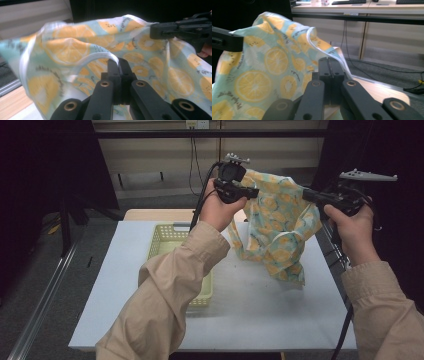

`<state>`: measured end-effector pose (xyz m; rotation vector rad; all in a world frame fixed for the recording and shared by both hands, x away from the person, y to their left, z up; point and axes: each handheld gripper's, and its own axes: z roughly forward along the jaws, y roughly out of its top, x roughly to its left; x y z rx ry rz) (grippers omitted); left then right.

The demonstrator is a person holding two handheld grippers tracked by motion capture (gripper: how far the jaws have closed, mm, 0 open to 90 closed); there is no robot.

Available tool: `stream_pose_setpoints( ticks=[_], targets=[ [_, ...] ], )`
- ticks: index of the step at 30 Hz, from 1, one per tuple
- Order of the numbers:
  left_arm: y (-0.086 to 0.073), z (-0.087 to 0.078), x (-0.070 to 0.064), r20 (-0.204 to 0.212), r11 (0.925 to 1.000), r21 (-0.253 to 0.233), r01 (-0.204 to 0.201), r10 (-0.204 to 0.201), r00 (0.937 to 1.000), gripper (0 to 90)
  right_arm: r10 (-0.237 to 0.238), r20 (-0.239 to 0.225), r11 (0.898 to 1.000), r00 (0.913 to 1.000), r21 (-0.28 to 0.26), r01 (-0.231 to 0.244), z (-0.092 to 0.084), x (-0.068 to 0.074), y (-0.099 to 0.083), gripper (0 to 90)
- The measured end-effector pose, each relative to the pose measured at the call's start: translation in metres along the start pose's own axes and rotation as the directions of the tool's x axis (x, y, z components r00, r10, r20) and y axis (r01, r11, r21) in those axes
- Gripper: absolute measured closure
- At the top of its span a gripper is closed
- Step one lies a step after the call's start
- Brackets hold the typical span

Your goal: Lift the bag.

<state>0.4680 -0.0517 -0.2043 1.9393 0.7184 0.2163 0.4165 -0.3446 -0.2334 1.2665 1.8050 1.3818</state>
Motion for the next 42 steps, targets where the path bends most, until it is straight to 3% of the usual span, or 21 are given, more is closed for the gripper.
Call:
stream_pose_setpoints(
  ticks=[10,15,16,18,21,25,32,35,37,40,42],
  targets=[
    [-0.009,-0.006,0.003,-0.005,0.9995,0.029,-0.009,0.009,0.9999,90.0,0.009,-0.035,1.0,0.9993,0.022,-0.008,0.014,0.011,-0.016,90.0],
    [-0.021,-0.009,0.014,0.006,0.9987,0.051,0.006,-0.006,1.0,89.8,0.035,-0.069,0.999,0.997,0.032,-0.033,0.021,0.016,-0.024,89.0],
    [-0.024,-0.01,0.017,-0.004,0.9989,0.044,0.013,-0.013,0.9999,87.8,0.046,-0.081,0.998,0.9957,0.039,-0.043,0.023,0.018,-0.026,82.4],
    [-0.029,-0.014,0.023,-0.01,0.999,0.034,0.03,-0.03,0.9995,70.2,0.081,-0.11,0.995,0.9906,0.059,-0.075,0.027,0.021,-0.031,65.5],
    [-0.039,-0.021,0.03,-0.006,0.9987,0.033,0.04,-0.04,0.9992,43.0,0.091,-0.128,0.994,0.9876,0.076,-0.081,0.03,0.027,-0.038,41.5],
    [-0.055,-0.033,0.032,0.008,0.9987,0.045,0.023,-0.023,0.9997,27.5,0.062,-0.131,0.994,0.9894,0.101,-0.049,0.029,0.036,-0.045,24.8],
    [-0.085,-0.06,0.037,0.004,0.9992,0.04,-0.003,0.003,1.0,13.3,0.04,-0.167,0.996,0.9851,0.089,-0.025,0.016,0.043,-0.056,16.0],
    [-0.099,-0.07,0.04,0.029,0.9993,0.034,-0.014,0.013,0.9995,9.5,0.014,-0.168,0.995,0.9857,0.097,0.002,0.01,0.046,-0.064,15.6],
    [-0.109,-0.076,0.042,0.035,0.9989,0.041,-0.022,0.021,0.9992,8.9,0.024,-0.178,0.995,0.9837,0.099,-0.006,0.007,0.047,-0.072,15.3],
    [-0.124,-0.082,0.046,0.042,0.9983,0.054,-0.024,0.021,0.9989,7.9,-0.022,-0.164,0.991,0.9863,0.129,0.044,0.005,0.049,-0.084,15.3],
    [-0.134,-0.086,0.05,0.041,0.9985,0.053,-0.015,0.012,0.9991,7.3,-0.022,-0.166,0.989,0.9858,0.141,0.046,0.004,0.05,-0.093,14.7]
  ],
)
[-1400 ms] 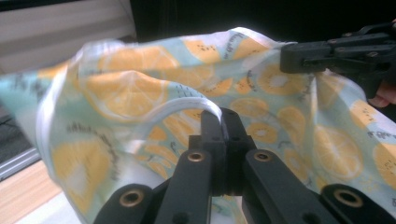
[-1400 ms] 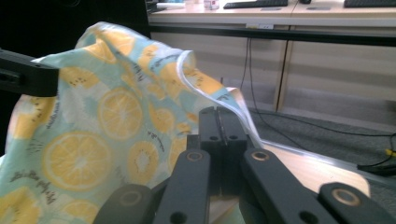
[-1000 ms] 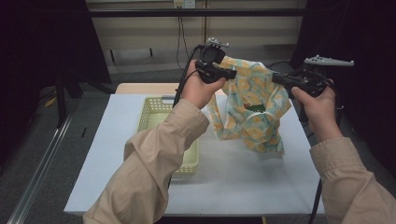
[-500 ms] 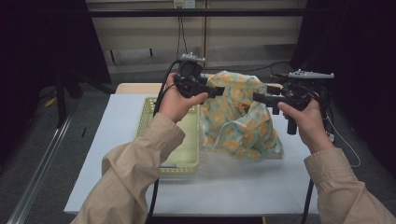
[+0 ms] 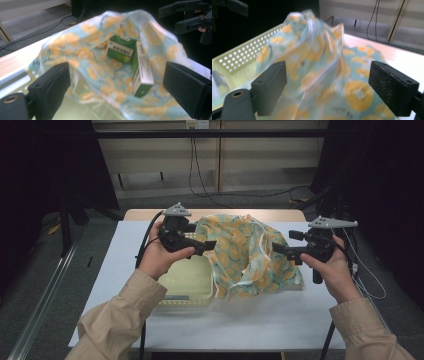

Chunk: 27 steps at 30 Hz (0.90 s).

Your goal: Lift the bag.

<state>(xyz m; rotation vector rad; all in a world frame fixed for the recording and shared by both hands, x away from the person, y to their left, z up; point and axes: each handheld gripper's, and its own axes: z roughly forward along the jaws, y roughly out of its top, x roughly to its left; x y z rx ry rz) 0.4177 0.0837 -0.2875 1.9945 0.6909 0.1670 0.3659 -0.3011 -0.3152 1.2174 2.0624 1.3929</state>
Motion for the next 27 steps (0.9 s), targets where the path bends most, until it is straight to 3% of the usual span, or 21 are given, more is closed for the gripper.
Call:
stream_pose_setpoints(
  ticks=[6,9,13,27],
  targets=[
    [-0.026,-0.016,0.006,-0.006,0.9999,0.008,-0.008,0.008,1.0,7.2,-0.04,-0.011,0.999,0.9991,0.03,0.04,-0.001,0.01,-0.02,15.3],
    [-0.038,-0.024,0.007,-0.013,0.9999,0.01,-0.01,0.01,0.9999,8.1,-0.033,-0.019,0.999,0.9993,0.028,0.033,-0.005,0.013,-0.031,15.3],
    [-0.058,-0.037,0.008,-0.012,1.0,-0.001,0.004,-0.004,0.9999,8.1,-0.059,0.002,0.998,0.9982,0.036,0.059,-0.01,0.017,-0.043,15.3],
    [-0.111,-0.075,0.007,-0.05,0.9993,-0.022,0.031,-0.032,0.9983,7.1,-0.057,-0.005,0.997,0.9983,0.042,0.058,-0.016,0.024,-0.076,15.3]
  ],
)
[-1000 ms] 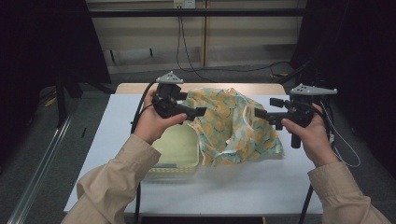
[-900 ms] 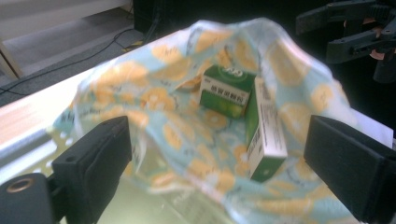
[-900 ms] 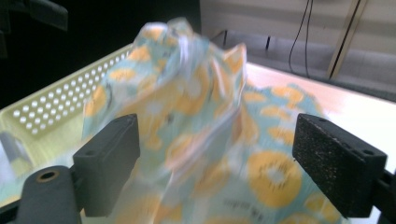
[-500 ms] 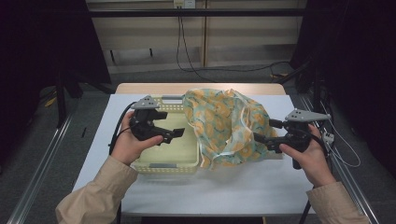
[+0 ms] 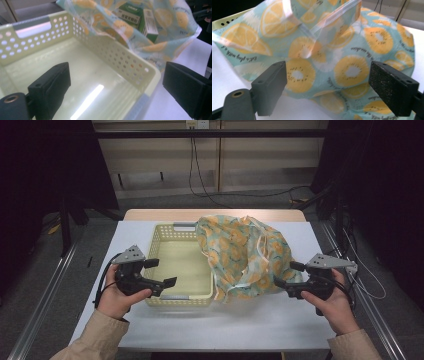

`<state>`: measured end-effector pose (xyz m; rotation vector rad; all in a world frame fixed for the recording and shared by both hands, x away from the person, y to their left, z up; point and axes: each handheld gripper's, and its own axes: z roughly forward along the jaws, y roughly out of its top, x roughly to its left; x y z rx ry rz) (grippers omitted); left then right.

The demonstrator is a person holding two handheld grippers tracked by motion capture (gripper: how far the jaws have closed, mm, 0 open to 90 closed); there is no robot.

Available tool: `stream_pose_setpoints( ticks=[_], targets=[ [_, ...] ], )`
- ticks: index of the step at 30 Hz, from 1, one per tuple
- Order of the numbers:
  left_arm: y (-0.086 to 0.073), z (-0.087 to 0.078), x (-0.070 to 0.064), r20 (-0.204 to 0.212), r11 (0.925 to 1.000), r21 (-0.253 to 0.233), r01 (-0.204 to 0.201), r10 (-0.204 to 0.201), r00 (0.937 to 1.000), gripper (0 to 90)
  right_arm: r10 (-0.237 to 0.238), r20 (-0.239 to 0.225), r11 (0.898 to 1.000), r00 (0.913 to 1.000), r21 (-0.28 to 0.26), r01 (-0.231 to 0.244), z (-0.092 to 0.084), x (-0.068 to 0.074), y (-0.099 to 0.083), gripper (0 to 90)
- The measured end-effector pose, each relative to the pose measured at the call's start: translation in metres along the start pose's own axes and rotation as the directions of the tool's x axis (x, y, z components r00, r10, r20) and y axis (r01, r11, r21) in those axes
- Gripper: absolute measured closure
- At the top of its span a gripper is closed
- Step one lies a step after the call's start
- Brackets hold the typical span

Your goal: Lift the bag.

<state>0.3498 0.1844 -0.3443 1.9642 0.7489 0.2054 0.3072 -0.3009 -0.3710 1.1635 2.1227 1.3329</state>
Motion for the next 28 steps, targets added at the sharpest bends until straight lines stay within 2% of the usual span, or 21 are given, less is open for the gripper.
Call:
stream_pose_setpoints(
  ticks=[4,6,11,16,18,23,28],
  targets=[
    [-0.014,-0.009,0.002,-0.014,0.9999,-0.01,0.014,-0.014,0.9998,7.2,0.007,0.0,1.0,1.0,0.007,-0.007,0.001,0.0,-0.01,15.0],
    [-0.022,-0.015,0.003,-0.036,0.9999,-0.011,0.009,-0.009,0.9993,7.1,0.013,0.003,1.0,0.9999,0.007,-0.013,0.001,0.0,-0.015,15.3],
    [-0.042,-0.018,0.004,-0.034,0.9995,-0.005,0.032,-0.032,0.9989,6.8,0.009,0.019,1.0,0.9998,0.029,-0.009,0.003,-0.001,-0.026,15.4],
    [-0.062,-0.017,0.005,-0.036,0.998,0.006,0.063,-0.063,0.9974,6.8,0.001,0.012,1.0,0.9999,0.024,-0.001,0.005,0.002,-0.034,15.4],
    [-0.069,-0.018,0.004,-0.035,0.9986,-0.014,0.05,-0.051,0.9981,7.3,-0.007,0.011,1.0,0.9999,0.027,0.006,0.005,0.004,-0.036,15.4],
    [-0.074,-0.024,0.002,-0.044,0.9995,-0.026,0.014,-0.016,0.9989,8.0,-0.017,0.009,1.0,0.9998,0.023,0.017,0.006,0.008,-0.039,15.4],
    [-0.075,-0.028,0.002,-0.063,0.9995,-0.023,0.022,-0.023,0.9978,6.3,-0.019,-0.006,0.999,0.9998,0.026,0.019,0.007,0.01,-0.042,15.1]
  ],
)
